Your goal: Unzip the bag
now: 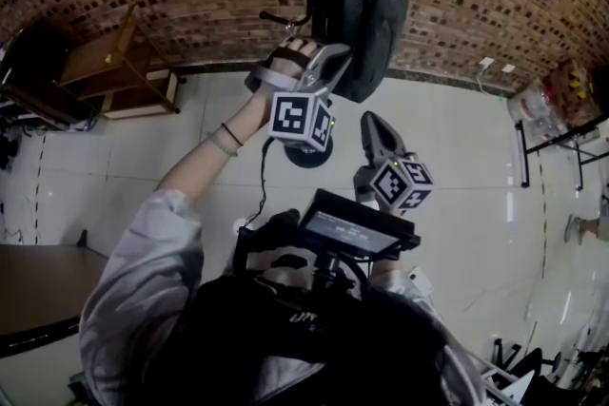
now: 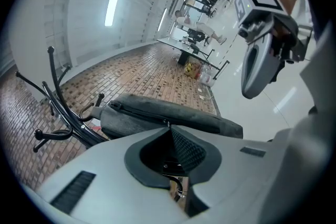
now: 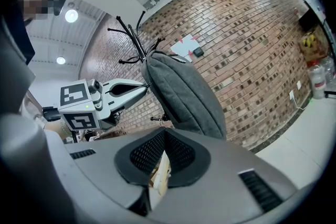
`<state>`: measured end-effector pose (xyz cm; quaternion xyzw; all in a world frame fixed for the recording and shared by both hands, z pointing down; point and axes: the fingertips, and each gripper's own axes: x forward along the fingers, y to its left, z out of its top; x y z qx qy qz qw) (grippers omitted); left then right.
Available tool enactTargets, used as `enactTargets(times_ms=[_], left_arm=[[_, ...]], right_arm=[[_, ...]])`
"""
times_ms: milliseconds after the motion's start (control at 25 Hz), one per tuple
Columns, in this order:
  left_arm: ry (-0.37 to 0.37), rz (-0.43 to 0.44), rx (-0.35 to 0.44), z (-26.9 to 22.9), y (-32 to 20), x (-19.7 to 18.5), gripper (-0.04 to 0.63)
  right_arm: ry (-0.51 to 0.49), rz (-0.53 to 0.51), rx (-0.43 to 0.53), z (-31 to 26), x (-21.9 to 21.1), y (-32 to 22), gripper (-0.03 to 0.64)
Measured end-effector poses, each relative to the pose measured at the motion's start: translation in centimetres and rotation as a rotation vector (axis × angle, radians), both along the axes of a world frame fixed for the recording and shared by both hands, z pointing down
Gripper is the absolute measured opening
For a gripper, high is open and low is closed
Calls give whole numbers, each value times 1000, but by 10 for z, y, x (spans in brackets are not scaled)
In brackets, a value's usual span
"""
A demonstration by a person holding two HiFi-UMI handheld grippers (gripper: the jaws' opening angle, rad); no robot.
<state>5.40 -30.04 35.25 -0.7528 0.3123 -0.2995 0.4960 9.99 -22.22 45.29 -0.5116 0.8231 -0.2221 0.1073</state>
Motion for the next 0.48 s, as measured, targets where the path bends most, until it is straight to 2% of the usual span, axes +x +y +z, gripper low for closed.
enactTargets(times_ms=[480], left_arm=[[-2,25,-32,25,2,2,17]], right_arm=[[18,4,-4,0,-2,-5,0]])
